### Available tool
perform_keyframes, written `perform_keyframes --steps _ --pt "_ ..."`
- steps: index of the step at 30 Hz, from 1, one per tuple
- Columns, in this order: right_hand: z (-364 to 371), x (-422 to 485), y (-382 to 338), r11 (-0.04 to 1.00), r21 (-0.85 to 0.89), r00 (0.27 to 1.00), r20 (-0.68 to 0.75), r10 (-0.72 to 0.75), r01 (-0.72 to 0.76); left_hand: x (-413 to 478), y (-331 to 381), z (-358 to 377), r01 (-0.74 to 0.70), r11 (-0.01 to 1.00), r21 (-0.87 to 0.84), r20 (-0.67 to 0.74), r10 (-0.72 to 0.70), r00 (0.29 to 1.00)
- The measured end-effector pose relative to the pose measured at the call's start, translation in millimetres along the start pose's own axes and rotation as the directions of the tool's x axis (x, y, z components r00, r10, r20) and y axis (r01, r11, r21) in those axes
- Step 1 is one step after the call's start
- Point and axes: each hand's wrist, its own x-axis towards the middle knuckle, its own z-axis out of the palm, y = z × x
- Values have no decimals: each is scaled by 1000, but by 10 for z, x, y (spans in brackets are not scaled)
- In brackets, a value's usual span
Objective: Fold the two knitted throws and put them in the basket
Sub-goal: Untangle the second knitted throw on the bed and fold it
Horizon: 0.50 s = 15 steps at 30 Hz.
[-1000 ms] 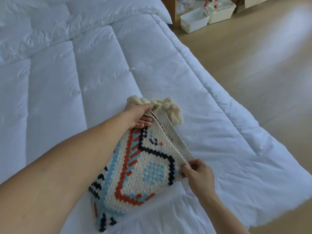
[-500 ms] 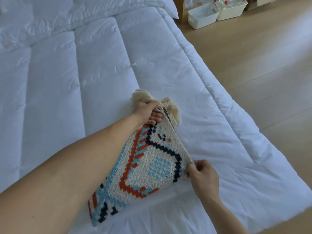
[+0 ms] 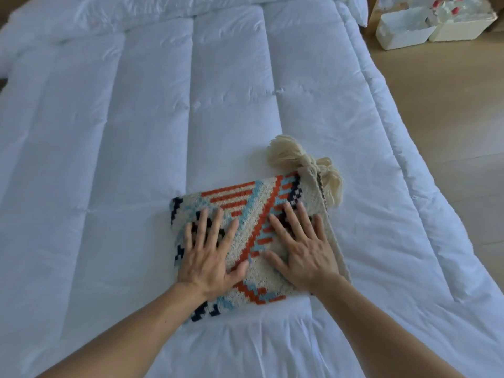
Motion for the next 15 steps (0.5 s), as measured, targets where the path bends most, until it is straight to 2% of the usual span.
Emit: perform_keyframes --steps 6,9,12,15 --pt "282 63 231 984 -47 984 37 174 -172 -17 1 358 50 999 11 131 -51 990" --pt "264 123 234 980 -51 978 68 195 -192 57 2 340 65 998 28 180 -69 981" --pt "131 153 131 986 -36 987 -9 161 -161 81 2 185 66 998 0 149 -65 987" --pt "-45 365 -23 998 -70 990 -141 -2 -8 264 -19 18 85 992 -96 21 -83 996"
